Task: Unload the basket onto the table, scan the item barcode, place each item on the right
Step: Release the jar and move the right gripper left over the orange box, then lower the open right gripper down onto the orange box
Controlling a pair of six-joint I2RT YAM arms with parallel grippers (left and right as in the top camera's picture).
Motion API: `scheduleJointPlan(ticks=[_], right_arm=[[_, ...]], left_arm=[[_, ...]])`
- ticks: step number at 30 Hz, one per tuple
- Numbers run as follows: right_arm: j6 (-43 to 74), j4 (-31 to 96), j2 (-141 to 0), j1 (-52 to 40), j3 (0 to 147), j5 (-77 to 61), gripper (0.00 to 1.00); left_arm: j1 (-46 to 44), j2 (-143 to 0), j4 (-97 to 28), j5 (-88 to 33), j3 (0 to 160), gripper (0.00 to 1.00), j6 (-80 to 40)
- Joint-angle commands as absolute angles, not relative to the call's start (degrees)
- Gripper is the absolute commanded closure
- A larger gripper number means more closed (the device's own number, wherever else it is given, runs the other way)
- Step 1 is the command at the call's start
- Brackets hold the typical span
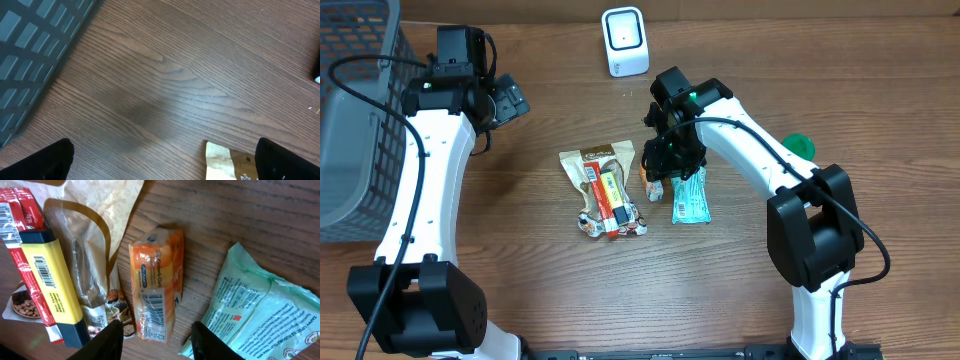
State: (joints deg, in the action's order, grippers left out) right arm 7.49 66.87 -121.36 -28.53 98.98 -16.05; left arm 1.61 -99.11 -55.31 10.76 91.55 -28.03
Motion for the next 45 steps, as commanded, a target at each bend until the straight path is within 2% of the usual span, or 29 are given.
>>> scheduleJointPlan(ticks=[1,45], right_arm=[[7.5,66.5,-120.9,-28.6,98.6,-15.5,0.55],[7.5,66.2,-120.9,-28.6,98.6,-17.2,0.54]], left_arm=[[1.8,-98.6,-55.3,10.9,91.9,0.0,-26.8],[1.8,-98.6,-55.3,10.9,91.9,0.0,-26.8]])
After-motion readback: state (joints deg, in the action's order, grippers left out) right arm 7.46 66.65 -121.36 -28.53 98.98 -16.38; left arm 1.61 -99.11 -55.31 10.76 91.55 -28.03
